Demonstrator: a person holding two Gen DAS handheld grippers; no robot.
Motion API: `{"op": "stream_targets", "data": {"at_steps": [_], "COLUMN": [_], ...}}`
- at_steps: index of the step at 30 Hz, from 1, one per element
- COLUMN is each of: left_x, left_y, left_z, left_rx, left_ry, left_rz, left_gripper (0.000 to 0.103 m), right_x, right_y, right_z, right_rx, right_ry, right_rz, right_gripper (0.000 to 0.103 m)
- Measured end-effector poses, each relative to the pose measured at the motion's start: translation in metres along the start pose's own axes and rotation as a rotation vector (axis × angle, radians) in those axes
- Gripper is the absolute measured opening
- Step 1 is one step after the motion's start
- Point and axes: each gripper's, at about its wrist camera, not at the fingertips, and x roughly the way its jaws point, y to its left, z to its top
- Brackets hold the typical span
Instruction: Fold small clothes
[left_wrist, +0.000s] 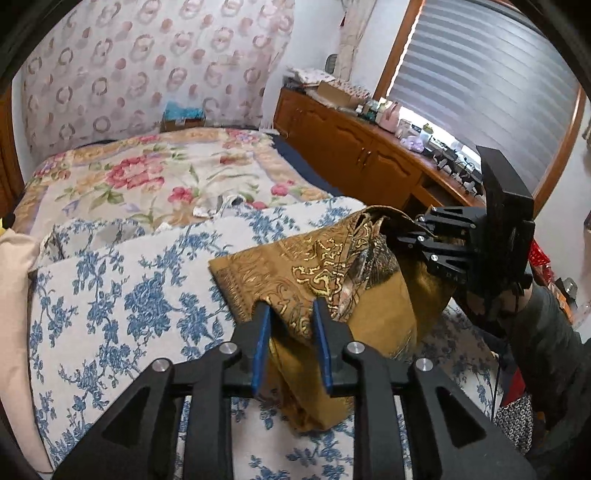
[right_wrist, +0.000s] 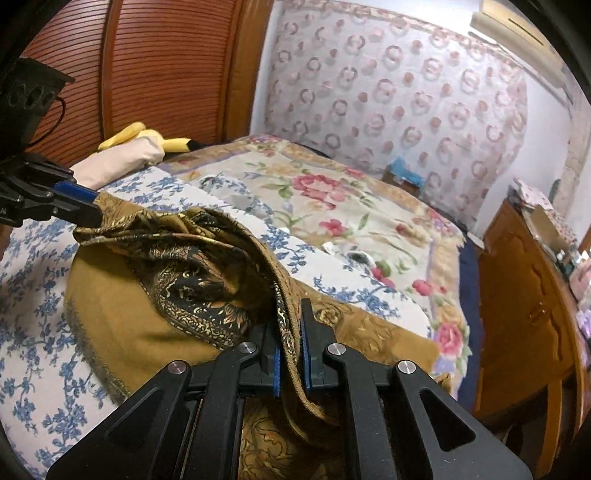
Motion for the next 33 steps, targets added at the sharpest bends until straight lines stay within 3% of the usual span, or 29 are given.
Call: {"op": "stream_targets", "data": {"at_steps": [3,4,5,6,10,16,21,25,30,33], "left_x": [0.001,0.001,0.001,0.0,0.001,0.027,0.049,0.06,0.073,0.082], "left_y": [0.004,0.004,0.004,0.005,0.007,0.014,0.023,0.029,0.035,0.039], "left_z": [0.0,0.001,0.001,0.002,0.005,0.005,0.011,0.014,0.012,0.008], "left_rx": [-0.013,-0.016,-0.018,-0.022,-0.035,-0.048,-0.06,-0.059,-0.053,-0.061], "left_ry": [0.004,0.003,0.002,-0.007,-0.011,0.04,0.056,0.062,0.079,0.104], "left_rz": [-0.014,-0.021,-0.026,-0.027,-0.032,0.005,0.072,0.104,0.125,0.125], "left_gripper": [0.025,0.03,0.05,0.059,0.059,0.059,0.059,0.059,0.059,0.059], "right_x": [0.011,0.015,0.018,0.019,0.027,0.018,0.009,-0.008,-0.035,-0.038], "right_y": [-0.004,-0.004,-0.004,-0.003,0.0,-0.014,-0.042,-0.067,-0.072,-0.074], "right_z": [0.0,-0.002,-0.003,-0.005,-0.014,-0.005,0.008,0.01,0.001,-0.016], "right_rx": [-0.009,-0.01,-0.01,-0.012,-0.021,0.042,0.197,0.297,0.315,0.321], "right_ry": [0.018,0.026,0.033,0.039,0.067,0.024,-0.013,-0.027,-0.029,0.023], "right_rz": [0.014,0.02,0.024,0.024,0.026,0.004,0.0,-0.083,-0.076,-0.086], "right_gripper": [0.005,0.005,0.005,0.005,0.005,0.007,0.039,0.042,0.047,0.05]}}
